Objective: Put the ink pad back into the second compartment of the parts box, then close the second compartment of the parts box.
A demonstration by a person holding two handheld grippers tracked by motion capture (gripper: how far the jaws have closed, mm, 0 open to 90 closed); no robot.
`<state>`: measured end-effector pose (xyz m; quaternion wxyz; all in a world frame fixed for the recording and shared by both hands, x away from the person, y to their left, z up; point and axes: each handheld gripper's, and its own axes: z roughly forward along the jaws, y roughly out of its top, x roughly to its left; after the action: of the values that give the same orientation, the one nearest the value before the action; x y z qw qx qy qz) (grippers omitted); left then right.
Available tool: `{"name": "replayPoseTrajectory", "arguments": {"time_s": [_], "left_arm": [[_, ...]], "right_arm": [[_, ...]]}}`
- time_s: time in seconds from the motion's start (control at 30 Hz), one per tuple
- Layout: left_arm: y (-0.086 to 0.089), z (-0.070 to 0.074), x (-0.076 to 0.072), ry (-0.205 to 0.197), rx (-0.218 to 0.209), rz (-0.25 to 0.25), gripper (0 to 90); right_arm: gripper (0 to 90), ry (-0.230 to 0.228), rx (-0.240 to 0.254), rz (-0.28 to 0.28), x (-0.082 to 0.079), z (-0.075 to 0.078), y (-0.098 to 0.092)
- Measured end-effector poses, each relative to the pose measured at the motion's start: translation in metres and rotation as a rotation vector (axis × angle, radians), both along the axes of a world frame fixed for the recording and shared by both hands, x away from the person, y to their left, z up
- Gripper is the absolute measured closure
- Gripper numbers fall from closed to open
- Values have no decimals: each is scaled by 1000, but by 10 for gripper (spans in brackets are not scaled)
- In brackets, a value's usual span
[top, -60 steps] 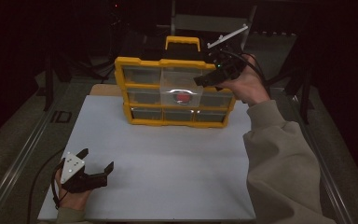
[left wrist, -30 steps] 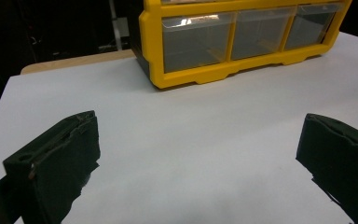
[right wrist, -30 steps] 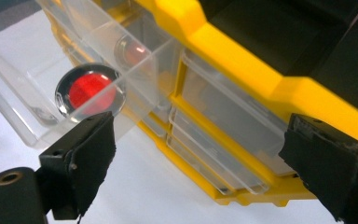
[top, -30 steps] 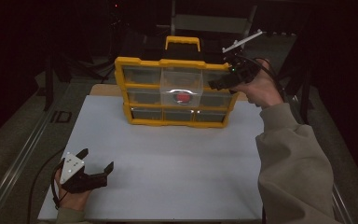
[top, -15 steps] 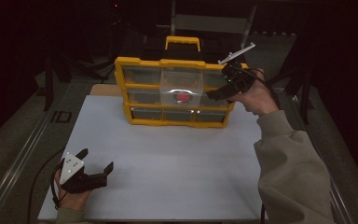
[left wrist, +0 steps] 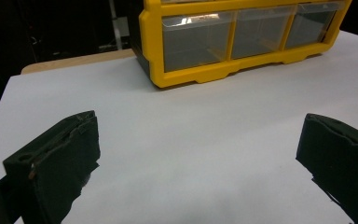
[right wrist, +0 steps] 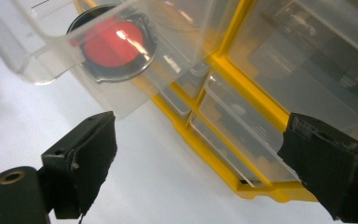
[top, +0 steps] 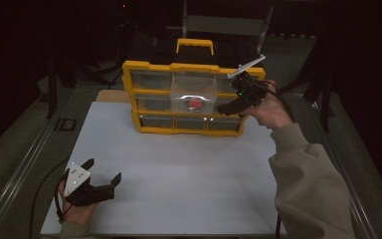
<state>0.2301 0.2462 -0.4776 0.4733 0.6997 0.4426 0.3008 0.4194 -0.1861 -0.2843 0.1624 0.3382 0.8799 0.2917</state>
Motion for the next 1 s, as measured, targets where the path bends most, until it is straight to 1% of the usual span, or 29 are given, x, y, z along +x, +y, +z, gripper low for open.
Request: {"name": "replayPoseTrajectory", "arguments": {"time_s": [0.17,0.43,0.67,0.8,0.87,0.9,0.97,1.0], "left_arm": [[-1,0,1,0,1,-3,0],[-1,0,1,3,4,-6,0],[-2,0,1,0,8,-6,0],[0,0,0,-2,2,-1,0],[-1,0,1,-1,-2,0,0],[-1,0,1,3,0,-2,0],[-2,0,1,-2,5,-5,0],[-2,1,0,-3,7,-6,0]], "right_arm": [[99,7,8,15,-3,-4,1],[100,10,-4,32,-7,-10,4],[122,16,-1,50,-10,-12,7],[141,21,3,64,-13,-13,9],[199,10,-5,72,-15,-14,10],[252,4,0,71,-16,-13,10],[423,-1,15,90,-19,-12,10],[492,-7,18,101,-21,-12,10]]}}
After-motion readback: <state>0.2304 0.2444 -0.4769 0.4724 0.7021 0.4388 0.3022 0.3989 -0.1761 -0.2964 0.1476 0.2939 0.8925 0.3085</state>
